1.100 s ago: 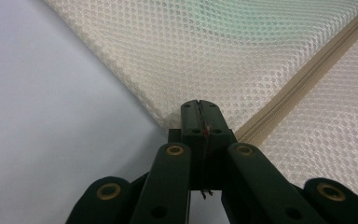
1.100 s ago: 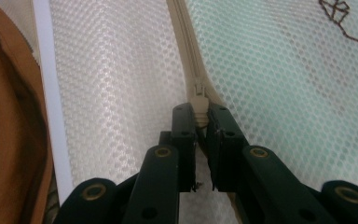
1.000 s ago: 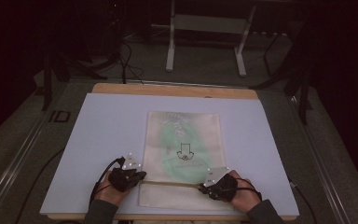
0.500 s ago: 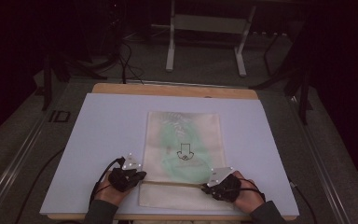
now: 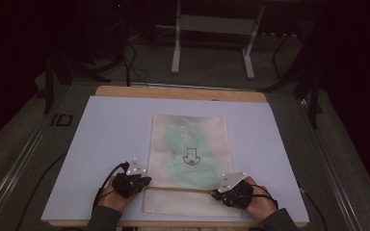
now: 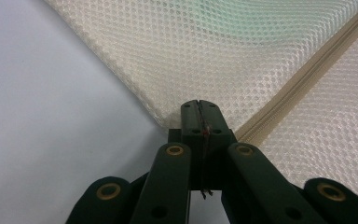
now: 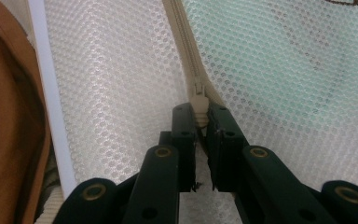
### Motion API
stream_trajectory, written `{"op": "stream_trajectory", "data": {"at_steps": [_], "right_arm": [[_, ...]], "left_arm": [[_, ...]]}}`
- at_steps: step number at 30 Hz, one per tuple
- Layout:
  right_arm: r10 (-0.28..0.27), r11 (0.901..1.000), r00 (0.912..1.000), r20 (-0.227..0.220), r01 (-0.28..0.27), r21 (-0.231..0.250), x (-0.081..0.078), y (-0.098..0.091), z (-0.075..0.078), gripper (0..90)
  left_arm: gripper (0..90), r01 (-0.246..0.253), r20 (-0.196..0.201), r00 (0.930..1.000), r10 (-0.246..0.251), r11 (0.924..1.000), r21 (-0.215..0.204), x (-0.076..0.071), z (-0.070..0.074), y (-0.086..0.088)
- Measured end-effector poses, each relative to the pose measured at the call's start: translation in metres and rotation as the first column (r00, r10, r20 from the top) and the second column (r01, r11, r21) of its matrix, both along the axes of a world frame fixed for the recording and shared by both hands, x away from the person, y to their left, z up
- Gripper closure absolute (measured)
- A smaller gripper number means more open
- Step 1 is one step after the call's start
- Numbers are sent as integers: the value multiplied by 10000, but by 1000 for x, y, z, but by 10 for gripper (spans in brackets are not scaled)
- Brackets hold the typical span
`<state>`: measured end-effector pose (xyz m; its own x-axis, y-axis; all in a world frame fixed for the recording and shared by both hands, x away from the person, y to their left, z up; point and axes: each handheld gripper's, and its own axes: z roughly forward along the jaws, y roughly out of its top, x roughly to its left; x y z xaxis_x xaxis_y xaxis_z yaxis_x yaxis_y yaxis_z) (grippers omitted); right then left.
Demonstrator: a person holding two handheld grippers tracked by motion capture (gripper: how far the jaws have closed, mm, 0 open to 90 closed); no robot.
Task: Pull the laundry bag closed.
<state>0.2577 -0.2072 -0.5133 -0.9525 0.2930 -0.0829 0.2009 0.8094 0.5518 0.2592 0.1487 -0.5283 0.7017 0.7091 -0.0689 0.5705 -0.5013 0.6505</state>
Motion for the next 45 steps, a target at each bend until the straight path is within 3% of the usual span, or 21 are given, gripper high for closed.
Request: {"op": "stream_trajectory", "data": {"at_steps": [29,45], "right_arm": [[-502,9987,9987,-63,503,121,-2,-26,1,827],[-571,9982,9982,-167,574,151,-3,-31,2,827]], "left_arm": [[897,-9,7,10000,8,10000,12,0,0,0],[897,9,18,10000,-9,10000,44,0,0,0]]}}
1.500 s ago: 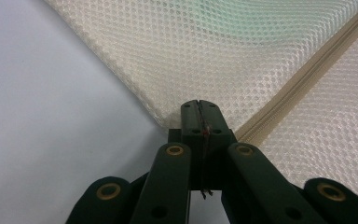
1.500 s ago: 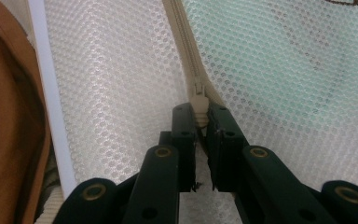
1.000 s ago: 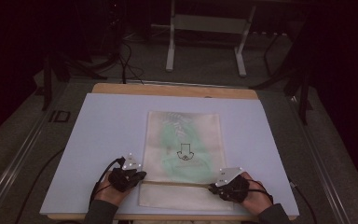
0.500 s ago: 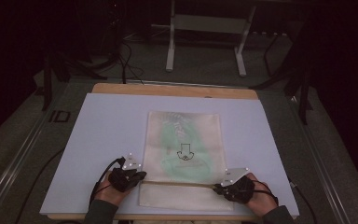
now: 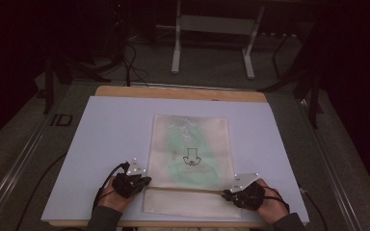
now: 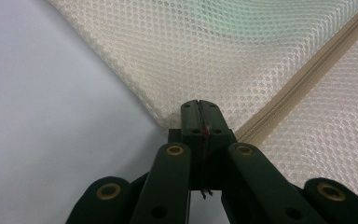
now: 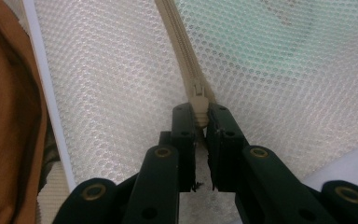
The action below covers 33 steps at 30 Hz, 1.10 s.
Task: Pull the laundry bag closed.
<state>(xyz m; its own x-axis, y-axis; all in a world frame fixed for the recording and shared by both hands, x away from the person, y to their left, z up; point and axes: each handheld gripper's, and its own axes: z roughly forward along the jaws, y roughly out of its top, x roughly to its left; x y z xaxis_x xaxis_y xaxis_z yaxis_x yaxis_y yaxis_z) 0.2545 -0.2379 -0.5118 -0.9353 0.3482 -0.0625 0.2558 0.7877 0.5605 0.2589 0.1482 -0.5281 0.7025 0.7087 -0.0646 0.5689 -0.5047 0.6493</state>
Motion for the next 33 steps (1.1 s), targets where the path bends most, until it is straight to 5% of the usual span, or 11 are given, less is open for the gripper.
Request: {"op": "stream_trajectory", "data": {"at_steps": [14,33], "right_arm": [[15,10000,10000,-64,-15,-66,-1,-5,1,828],[-665,9977,9977,-94,666,133,0,-35,3,827]], "left_arm": [[897,8,7,10000,-8,10000,26,0,0,0],[897,-21,37,10000,20,9999,147,-1,1,-1]]}}
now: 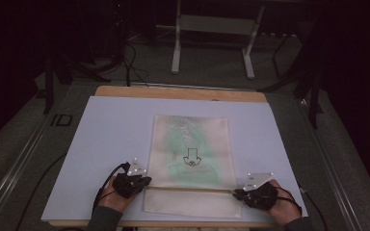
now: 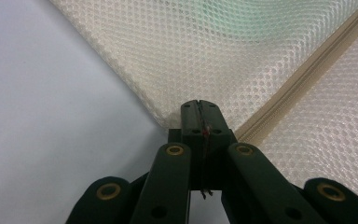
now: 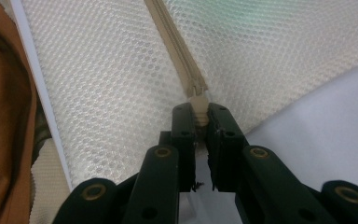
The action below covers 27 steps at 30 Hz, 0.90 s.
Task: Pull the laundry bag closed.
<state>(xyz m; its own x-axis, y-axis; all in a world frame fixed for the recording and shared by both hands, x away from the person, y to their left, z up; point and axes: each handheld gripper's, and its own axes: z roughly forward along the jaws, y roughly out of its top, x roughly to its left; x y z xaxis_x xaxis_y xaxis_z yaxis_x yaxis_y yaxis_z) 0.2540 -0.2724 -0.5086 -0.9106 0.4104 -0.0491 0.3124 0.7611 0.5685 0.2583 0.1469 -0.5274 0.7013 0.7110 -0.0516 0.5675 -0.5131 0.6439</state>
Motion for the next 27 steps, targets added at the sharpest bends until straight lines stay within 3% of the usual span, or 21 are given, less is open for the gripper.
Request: {"op": "stream_trajectory", "data": {"at_steps": [17,20,24,27], "right_arm": [[-270,9996,9995,147,269,81,4,-2,0,824],[-292,9996,9994,174,291,69,3,-1,0,819],[-435,9988,9986,315,427,260,3,-3,-1,737],[-592,9957,9979,251,573,731,4,-5,2,695]], "left_arm": [[896,-117,-248,9996,106,9990,-436,1,-1,3],[893,-179,-392,9991,147,9965,-813,3,-3,7],[889,-119,-398,9992,86,9966,-815,3,-3,7],[875,-47,-281,9996,28,9976,-685,2,-2,6]]}}
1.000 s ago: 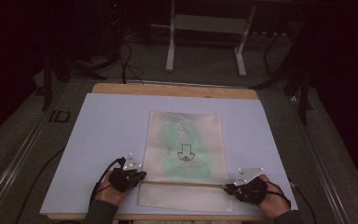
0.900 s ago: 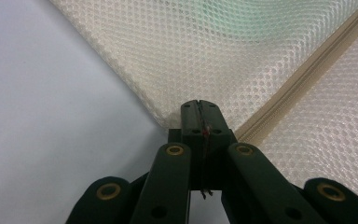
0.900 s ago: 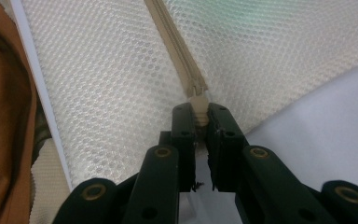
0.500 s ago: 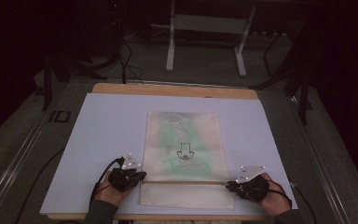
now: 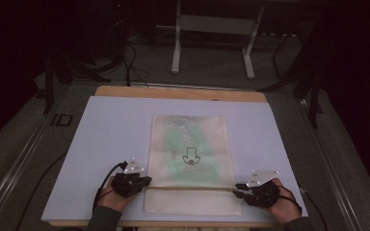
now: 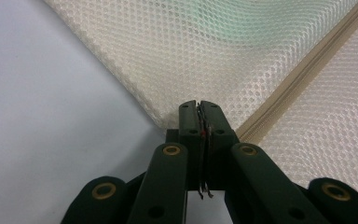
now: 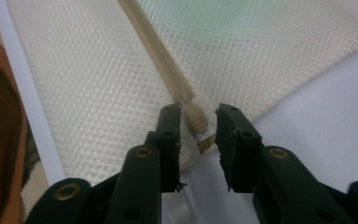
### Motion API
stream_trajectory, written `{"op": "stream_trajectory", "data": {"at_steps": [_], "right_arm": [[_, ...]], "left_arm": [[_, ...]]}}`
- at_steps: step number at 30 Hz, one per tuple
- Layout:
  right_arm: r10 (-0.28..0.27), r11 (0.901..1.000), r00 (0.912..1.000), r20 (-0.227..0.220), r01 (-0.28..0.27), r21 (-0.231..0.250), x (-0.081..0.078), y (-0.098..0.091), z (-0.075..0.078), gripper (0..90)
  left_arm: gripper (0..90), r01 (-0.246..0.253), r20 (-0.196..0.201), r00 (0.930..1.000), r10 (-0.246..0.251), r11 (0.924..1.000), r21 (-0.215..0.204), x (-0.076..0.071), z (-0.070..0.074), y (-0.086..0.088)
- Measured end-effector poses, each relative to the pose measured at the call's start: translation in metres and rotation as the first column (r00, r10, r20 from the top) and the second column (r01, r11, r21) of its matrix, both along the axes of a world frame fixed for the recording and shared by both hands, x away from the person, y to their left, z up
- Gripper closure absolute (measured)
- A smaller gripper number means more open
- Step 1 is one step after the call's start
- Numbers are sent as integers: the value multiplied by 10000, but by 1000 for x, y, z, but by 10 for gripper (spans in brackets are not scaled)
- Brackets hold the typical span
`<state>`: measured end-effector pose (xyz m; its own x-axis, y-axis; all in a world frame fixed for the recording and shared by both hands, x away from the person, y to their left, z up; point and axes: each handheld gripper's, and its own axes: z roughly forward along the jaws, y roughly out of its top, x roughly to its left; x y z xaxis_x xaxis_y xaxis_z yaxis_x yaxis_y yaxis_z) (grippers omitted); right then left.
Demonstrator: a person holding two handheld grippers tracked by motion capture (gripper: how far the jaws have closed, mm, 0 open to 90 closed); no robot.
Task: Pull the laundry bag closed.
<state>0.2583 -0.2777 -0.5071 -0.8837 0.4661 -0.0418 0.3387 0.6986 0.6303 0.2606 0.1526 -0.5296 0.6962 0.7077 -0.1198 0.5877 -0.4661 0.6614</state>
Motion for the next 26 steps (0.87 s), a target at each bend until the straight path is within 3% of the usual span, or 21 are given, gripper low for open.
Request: {"op": "stream_trajectory", "data": {"at_steps": [4,10,18,23,24,25,26], "right_arm": [[-52,9996,10000,14,51,273,0,1,3,629],[-294,9982,9996,35,292,526,2,1,5,559],[-1164,9891,9931,136,1147,921,6,-7,5,510],[-1724,9801,9849,160,1699,1028,9,-12,3,501],[-1915,9764,9814,150,1890,1047,10,-14,2,500],[-2330,9676,9722,231,2294,1057,13,-18,1,490],[-2500,9637,9679,260,2461,1039,13,-20,0,484]], "left_arm": [[861,-3,-148,9999,-1,9997,-245,1,-1,2],[841,77,-73,9999,-79,9998,-208,0,0,1],[807,-53,216,9998,58,9997,-232,-1,1,1],[775,-424,398,9983,435,9987,-269,-1,3,5],[775,-834,453,9954,849,9959,-336,0,3,9],[732,-1047,462,9933,1062,9940,-324,1,3,11],[691,-1546,557,9862,1560,9875,-293,2,3,15]]}}
